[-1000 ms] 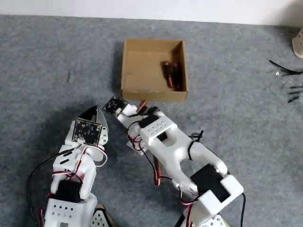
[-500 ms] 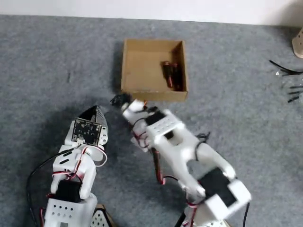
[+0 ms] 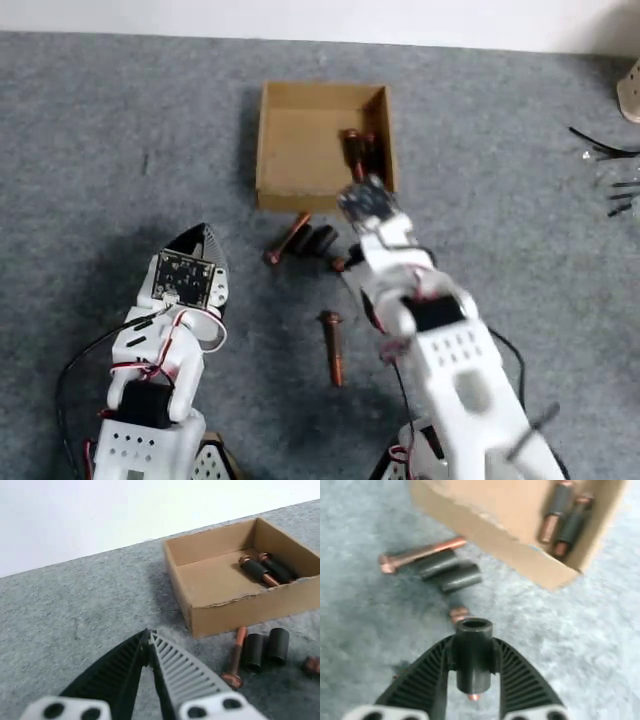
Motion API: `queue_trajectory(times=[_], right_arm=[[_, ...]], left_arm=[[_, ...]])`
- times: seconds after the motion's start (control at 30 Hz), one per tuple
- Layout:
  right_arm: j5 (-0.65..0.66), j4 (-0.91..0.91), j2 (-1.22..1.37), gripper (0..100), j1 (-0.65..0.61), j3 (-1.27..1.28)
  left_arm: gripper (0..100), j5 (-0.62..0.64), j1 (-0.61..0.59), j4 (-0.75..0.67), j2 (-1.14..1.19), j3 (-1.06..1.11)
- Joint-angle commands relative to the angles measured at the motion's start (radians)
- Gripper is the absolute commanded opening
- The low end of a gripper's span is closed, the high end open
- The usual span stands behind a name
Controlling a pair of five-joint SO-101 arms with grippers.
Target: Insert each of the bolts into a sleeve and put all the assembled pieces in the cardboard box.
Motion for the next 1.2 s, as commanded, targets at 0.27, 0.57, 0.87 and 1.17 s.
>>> queue_trajectory(times=[0.27,0.57,0.87,1.17], right_arm=[[-0.009,-0.054,-0.768,0.4,0.122,0.43],[-0.091,0.027,-0.952,0.5,0.122,0.495],[-0.092,-0.119,-0.955,0.5,0.163,0.585],[-0.094,-0.119,-0.955,0.5,0.186,0.584]], left_arm=[[1,0.077,0.068,0.16,0.007,-0.208],[1,0.078,0.285,0.084,0.598,-0.449],[1,0.489,0.486,-0.017,1.326,-0.78],[15,0.706,0.472,-0.014,1.664,-0.944]])
